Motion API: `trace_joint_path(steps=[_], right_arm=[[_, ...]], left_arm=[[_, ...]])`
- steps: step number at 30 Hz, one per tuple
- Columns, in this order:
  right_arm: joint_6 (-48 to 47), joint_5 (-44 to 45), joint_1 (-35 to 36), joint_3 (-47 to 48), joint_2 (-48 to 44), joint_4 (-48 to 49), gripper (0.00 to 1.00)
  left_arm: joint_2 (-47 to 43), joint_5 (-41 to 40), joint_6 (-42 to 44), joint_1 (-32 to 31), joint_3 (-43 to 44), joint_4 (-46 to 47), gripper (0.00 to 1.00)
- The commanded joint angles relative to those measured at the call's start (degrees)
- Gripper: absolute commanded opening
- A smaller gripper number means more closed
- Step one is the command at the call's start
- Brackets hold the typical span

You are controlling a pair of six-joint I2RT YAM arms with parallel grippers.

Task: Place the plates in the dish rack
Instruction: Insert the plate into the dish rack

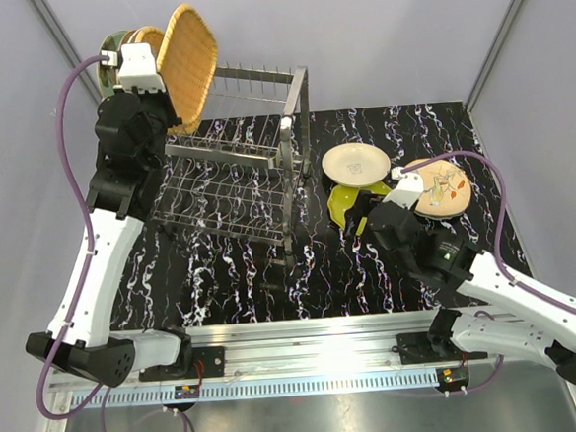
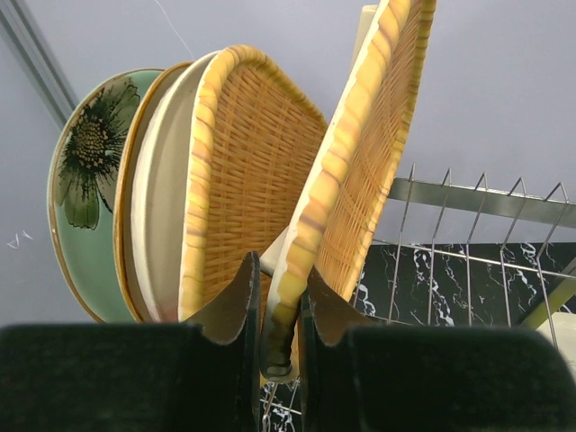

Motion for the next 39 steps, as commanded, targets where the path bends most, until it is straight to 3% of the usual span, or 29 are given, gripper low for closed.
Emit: trace_joint_path(steps=[1,22,39], right_arm=[[-0.4,-3.2,-1.2,2.1,0.8,2.8,0.81],[-1.0,-6.7,-3.9,1.5,2.5,3.0,0.82],[-1.2,-9.1,-5.6,1.2,4.5,3.5,0.82]], left_arm=[[-2.9,1.4,-2.3,0.5,-0.1,11.5,0.0],[-6.6,-6.8,-3.7,0.6,-8.6,21.6,0.0],[-4.8,-4.0,-6.9,0.6,-9.5,23.5,0.0]])
